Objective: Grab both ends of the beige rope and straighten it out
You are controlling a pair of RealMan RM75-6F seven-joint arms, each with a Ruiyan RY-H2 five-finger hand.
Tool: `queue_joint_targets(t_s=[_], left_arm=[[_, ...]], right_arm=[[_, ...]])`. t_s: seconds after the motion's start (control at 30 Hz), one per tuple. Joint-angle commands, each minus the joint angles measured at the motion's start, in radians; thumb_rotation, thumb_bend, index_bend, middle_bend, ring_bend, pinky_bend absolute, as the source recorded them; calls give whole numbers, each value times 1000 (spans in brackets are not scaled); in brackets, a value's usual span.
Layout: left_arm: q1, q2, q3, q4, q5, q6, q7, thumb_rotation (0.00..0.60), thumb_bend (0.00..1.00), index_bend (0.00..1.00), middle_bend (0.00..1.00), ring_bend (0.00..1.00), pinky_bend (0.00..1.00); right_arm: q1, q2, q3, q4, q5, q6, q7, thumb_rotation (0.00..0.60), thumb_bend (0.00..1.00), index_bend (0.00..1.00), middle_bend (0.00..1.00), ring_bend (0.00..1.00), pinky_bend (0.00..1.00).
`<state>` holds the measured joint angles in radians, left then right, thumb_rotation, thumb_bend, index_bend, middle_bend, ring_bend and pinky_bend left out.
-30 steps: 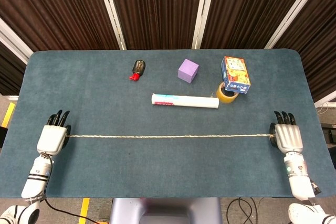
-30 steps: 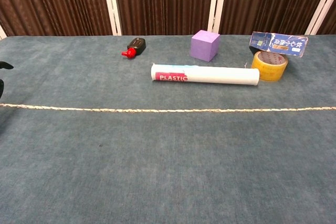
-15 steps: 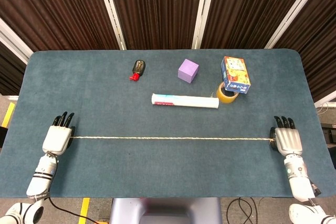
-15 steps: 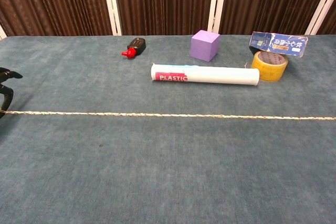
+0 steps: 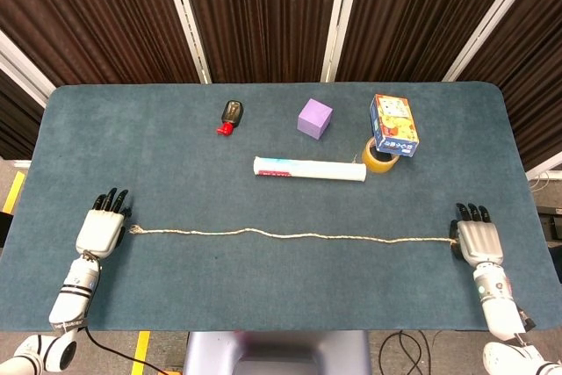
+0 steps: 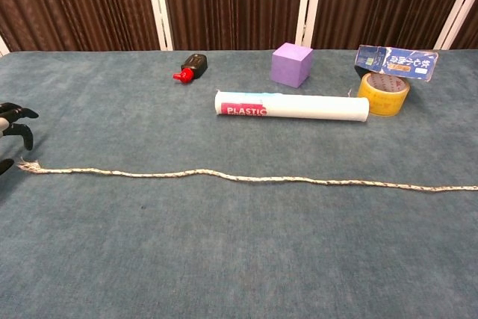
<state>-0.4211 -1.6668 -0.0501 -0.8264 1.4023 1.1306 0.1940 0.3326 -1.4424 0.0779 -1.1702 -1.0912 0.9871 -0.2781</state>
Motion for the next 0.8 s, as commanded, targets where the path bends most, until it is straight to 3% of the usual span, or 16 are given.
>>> queue_joint_targets(t_s=[0.03,0.13,0.4,0.53,0.63,0.8], left_arm=[[1,6,-2,-12,-10,-12,14,600,471,52,39,0,169],[2,14,-6,-26,-21,-21,31,600,459,0,27,0,169],[29,110,-11,-157,-35,4,54,600,440,0,0,0,161],[70,229,-19,-343,0,102,-67,600,436,0,0,0,154],[115,316,-6,-472,72,222,-154,600,435,0,0,0,150],[198,387,46,-562,171,383,-207,600,434,0,0,0,131]], right_arm=[[7,21,2,-25,28,-30,-27,600,602,141,31,0,0],[13,42,-2,-52,50,-47,-65,600,533,11,0,0,0],[2,124,-6,-163,80,-11,-129,600,428,0,0,0,0],[-48,226,-11,-326,2,95,-67,600,419,0,0,0,0],[-111,303,-28,-448,-123,247,-19,600,416,0,0,0,0],[-200,361,-67,-541,-244,418,0,600,415,0,0,0,0]])
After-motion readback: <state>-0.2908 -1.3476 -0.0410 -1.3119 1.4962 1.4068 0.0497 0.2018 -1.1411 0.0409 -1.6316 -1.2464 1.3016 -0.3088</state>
